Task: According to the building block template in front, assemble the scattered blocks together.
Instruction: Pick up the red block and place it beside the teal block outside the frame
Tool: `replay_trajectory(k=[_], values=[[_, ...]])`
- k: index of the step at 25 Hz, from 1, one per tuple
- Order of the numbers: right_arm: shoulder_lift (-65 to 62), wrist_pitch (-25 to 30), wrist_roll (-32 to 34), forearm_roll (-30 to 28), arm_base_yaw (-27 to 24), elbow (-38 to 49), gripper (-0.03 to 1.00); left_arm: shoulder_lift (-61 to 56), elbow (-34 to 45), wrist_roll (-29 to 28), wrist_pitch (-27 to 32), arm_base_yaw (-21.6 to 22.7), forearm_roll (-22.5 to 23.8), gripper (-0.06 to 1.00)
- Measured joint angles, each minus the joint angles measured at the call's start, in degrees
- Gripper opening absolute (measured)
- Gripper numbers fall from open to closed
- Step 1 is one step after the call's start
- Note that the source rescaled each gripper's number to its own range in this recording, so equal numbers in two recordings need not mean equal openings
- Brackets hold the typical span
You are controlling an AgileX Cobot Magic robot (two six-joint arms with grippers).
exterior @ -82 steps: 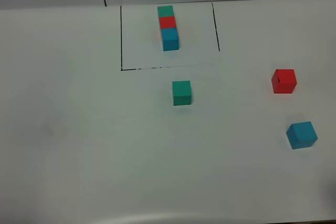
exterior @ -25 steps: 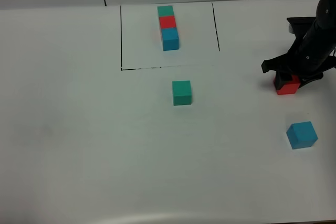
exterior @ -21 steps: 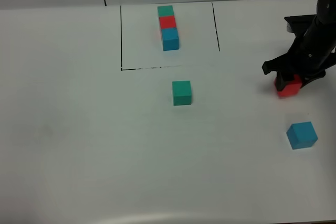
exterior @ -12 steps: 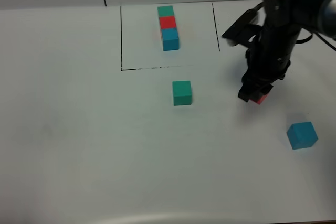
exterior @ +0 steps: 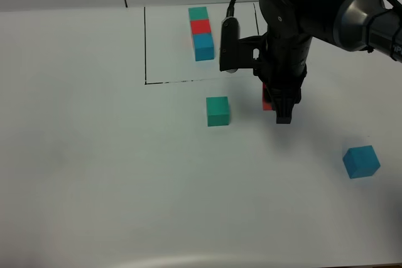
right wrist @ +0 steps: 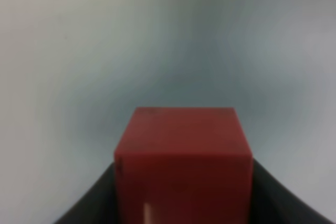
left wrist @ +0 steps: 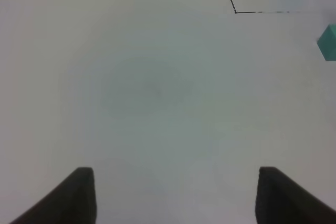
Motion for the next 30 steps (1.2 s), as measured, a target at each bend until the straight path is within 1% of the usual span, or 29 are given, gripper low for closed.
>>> replay_trajectory(k=[4,8,12,17,21,23,30], values=[[3.4,0.2,-8.0,2.7,0.0,-3.7,0.02,0.0,0.0,0.0,0.0,0.0,0.0,0.38],[7.5,1.7,-12.0,4.3,-0.2,-8.0,0.02,0.0,0.0,0.0,0.0,0.0,0.0,0.38],[11.6,4.0,-13.2,6.8,-1.3,-13.0,0.02,0.0,0.0,0.0,0.0,0.0,0.0,0.38],[15.4,4.5,-13.5,8.3,-2.0,-16.2,0.02,0.0,0.0,0.0,0.0,0.0,0.0,0.38],[17.6,4.5,-13.5,10.2,-2.6,-16.9,0.02,0.0,0.0,0.0,0.0,0.0,0.0,0.38],[18.3,4.5,-13.5,10.2,-2.7,-16.9,0.02,0.0,0.0,0.0,0.0,0.0,0.0,0.38],[18.7,4.4,-13.6,12.9,-2.7,-16.9,0.02,0.0,0.0,0.0,0.0,0.0,0.0,0.38]])
